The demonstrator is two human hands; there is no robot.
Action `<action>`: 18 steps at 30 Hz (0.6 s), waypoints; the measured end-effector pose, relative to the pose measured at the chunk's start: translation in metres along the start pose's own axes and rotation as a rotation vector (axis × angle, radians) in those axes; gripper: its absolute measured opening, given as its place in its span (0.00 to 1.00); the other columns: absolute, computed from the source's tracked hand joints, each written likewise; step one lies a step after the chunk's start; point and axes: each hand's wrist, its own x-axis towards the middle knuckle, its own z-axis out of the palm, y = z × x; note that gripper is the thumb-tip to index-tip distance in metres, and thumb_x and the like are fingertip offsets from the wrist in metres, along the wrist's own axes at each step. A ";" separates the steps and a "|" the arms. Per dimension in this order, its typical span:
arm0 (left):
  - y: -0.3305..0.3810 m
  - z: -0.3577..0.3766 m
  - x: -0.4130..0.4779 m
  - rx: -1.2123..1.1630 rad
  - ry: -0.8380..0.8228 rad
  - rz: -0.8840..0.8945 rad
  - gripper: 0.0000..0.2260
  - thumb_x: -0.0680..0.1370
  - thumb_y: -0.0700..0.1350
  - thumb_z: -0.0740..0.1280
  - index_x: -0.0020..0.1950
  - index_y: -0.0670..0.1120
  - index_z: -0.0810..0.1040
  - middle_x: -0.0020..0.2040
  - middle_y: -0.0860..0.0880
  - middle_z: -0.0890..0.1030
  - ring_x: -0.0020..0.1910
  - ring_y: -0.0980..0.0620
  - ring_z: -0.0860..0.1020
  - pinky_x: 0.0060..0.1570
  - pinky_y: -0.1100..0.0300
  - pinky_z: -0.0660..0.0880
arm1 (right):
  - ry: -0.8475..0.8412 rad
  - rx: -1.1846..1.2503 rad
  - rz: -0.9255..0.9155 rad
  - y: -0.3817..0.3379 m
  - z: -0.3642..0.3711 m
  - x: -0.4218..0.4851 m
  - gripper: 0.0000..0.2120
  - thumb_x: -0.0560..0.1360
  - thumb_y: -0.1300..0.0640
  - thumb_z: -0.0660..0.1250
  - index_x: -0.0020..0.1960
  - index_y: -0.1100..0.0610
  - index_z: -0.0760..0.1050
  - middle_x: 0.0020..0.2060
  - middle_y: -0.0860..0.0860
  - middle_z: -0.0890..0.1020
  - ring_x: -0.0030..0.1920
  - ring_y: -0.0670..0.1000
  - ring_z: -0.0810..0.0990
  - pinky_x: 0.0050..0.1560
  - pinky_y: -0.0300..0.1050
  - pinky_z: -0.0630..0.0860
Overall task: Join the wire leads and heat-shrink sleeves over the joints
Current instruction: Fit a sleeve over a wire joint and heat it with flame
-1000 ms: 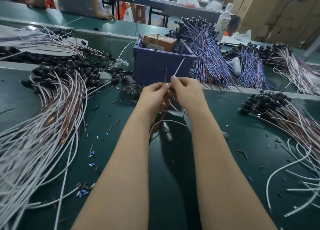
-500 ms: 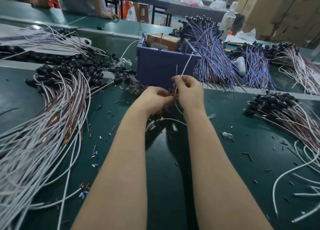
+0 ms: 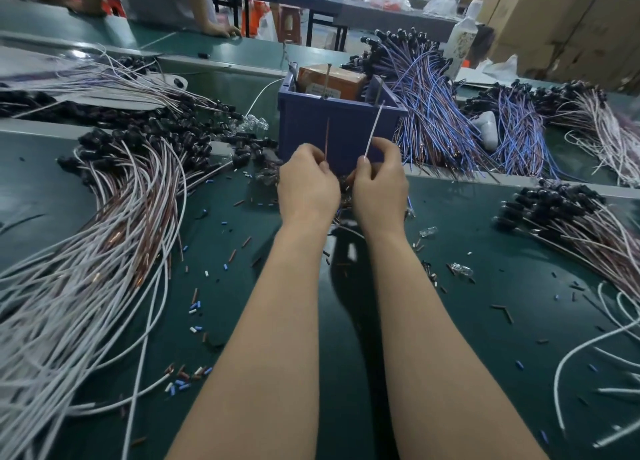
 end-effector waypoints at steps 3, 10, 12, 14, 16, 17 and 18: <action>0.004 0.007 -0.010 -0.057 0.172 0.095 0.02 0.80 0.39 0.59 0.51 0.45 0.67 0.43 0.47 0.79 0.44 0.44 0.79 0.45 0.53 0.74 | 0.050 -0.010 -0.016 0.002 0.002 -0.003 0.13 0.80 0.60 0.58 0.64 0.57 0.67 0.44 0.57 0.82 0.45 0.55 0.78 0.42 0.43 0.66; -0.002 0.016 -0.018 -0.172 0.250 0.249 0.06 0.79 0.37 0.60 0.56 0.40 0.71 0.45 0.45 0.80 0.43 0.47 0.78 0.47 0.51 0.75 | 0.070 0.012 -0.007 0.001 0.003 -0.007 0.09 0.79 0.62 0.57 0.59 0.58 0.65 0.43 0.58 0.81 0.44 0.58 0.78 0.43 0.48 0.69; -0.003 0.018 -0.019 -0.184 0.255 0.250 0.07 0.79 0.36 0.59 0.57 0.40 0.71 0.46 0.45 0.81 0.44 0.47 0.79 0.48 0.51 0.75 | 0.066 0.033 -0.019 -0.001 0.002 -0.009 0.10 0.78 0.65 0.57 0.59 0.59 0.65 0.43 0.58 0.81 0.44 0.58 0.79 0.47 0.52 0.72; -0.004 0.019 -0.019 -0.194 0.270 0.255 0.08 0.79 0.36 0.60 0.58 0.41 0.72 0.46 0.46 0.81 0.44 0.49 0.78 0.48 0.54 0.75 | 0.075 0.040 -0.042 -0.002 0.002 -0.010 0.11 0.78 0.67 0.56 0.59 0.60 0.66 0.43 0.57 0.80 0.43 0.58 0.79 0.48 0.56 0.74; -0.003 0.018 -0.019 -0.221 0.308 0.283 0.09 0.79 0.36 0.60 0.58 0.40 0.72 0.45 0.47 0.81 0.43 0.50 0.79 0.47 0.57 0.75 | 0.107 0.048 -0.064 -0.003 0.003 -0.010 0.11 0.77 0.67 0.57 0.59 0.62 0.67 0.44 0.56 0.80 0.43 0.58 0.79 0.49 0.58 0.74; -0.003 0.017 -0.019 -0.239 0.335 0.305 0.09 0.79 0.35 0.60 0.58 0.39 0.73 0.44 0.47 0.81 0.42 0.50 0.79 0.46 0.58 0.75 | 0.129 0.057 -0.071 -0.003 0.002 -0.010 0.11 0.78 0.67 0.57 0.59 0.62 0.68 0.45 0.56 0.80 0.44 0.58 0.79 0.50 0.58 0.74; -0.002 0.017 -0.019 -0.254 0.361 0.324 0.09 0.79 0.35 0.60 0.58 0.39 0.72 0.44 0.47 0.81 0.42 0.50 0.79 0.46 0.59 0.75 | 0.149 0.065 -0.076 -0.003 0.002 -0.009 0.11 0.78 0.67 0.57 0.60 0.63 0.69 0.46 0.56 0.80 0.45 0.58 0.79 0.50 0.58 0.74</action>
